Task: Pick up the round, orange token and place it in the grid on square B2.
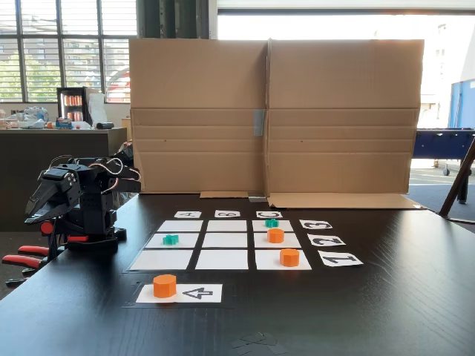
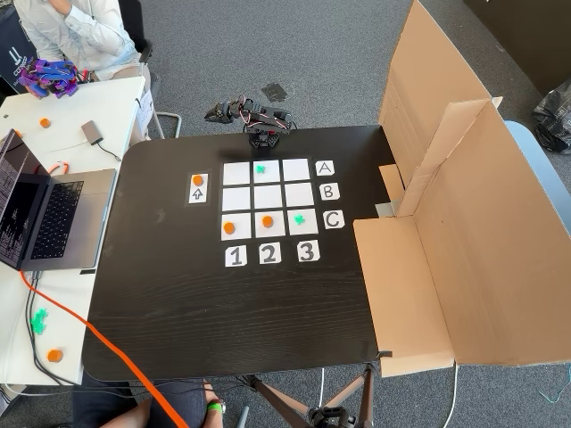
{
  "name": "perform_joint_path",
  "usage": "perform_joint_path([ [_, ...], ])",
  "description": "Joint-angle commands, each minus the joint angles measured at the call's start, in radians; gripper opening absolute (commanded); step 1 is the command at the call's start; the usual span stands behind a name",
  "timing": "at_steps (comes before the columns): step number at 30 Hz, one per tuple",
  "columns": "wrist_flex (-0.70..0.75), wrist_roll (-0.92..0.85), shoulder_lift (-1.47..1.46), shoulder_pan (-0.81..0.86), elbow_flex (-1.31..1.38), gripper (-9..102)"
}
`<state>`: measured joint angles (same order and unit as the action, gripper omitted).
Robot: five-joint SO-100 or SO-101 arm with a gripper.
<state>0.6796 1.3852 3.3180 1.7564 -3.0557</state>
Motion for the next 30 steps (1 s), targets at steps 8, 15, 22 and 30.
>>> perform_joint_path([
  [8, 0.011, -0.012, 0.011, -0.011, -0.003, 0],
  [15, 0.011, -0.012, 0.011, -0.011, -0.003, 0],
  [22, 0.012, -0.012, 0.009, -0.017, -0.003, 0],
  [30, 0.012, -0.057, 0.008, -0.067, 0.0, 0],
])
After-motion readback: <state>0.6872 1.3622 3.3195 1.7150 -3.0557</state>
